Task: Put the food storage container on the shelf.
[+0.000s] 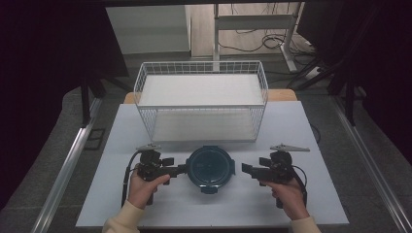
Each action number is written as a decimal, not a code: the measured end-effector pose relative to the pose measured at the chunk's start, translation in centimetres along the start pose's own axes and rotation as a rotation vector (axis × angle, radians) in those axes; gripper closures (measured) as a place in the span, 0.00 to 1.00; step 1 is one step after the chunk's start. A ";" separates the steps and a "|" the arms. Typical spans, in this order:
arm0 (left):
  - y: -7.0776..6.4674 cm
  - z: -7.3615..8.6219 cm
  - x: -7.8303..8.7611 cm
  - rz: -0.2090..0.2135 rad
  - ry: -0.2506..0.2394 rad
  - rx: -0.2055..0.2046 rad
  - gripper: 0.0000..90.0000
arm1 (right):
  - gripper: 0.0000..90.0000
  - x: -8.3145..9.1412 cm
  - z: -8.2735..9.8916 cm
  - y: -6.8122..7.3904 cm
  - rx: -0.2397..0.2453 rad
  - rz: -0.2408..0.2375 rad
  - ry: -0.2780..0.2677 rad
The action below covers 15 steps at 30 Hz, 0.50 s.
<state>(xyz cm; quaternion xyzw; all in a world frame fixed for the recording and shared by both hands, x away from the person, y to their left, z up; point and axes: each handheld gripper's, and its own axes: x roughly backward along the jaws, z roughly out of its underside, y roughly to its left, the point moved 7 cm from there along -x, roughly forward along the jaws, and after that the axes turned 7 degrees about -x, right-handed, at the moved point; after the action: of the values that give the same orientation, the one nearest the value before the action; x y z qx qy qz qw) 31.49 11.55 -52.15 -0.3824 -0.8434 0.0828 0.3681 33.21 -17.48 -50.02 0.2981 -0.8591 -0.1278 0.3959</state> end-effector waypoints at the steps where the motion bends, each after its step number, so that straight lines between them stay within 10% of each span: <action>1: 0.0 0.1 -0.1 0.005 0.006 0.002 0.23 | 0.17 -0.2 0.2 0.2 -0.008 -0.015 0.006; 15: 0.9 0.3 -1.1 0.077 0.023 0.095 0.18 | 0.16 -3.0 1.4 1.9 -0.047 -0.082 0.069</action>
<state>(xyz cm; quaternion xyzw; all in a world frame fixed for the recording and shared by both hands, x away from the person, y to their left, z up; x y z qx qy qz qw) 32.28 11.46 -53.35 -0.3975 -0.8190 0.1325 0.3921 32.93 -14.13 -51.88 0.3279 -0.8288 -0.1535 0.4266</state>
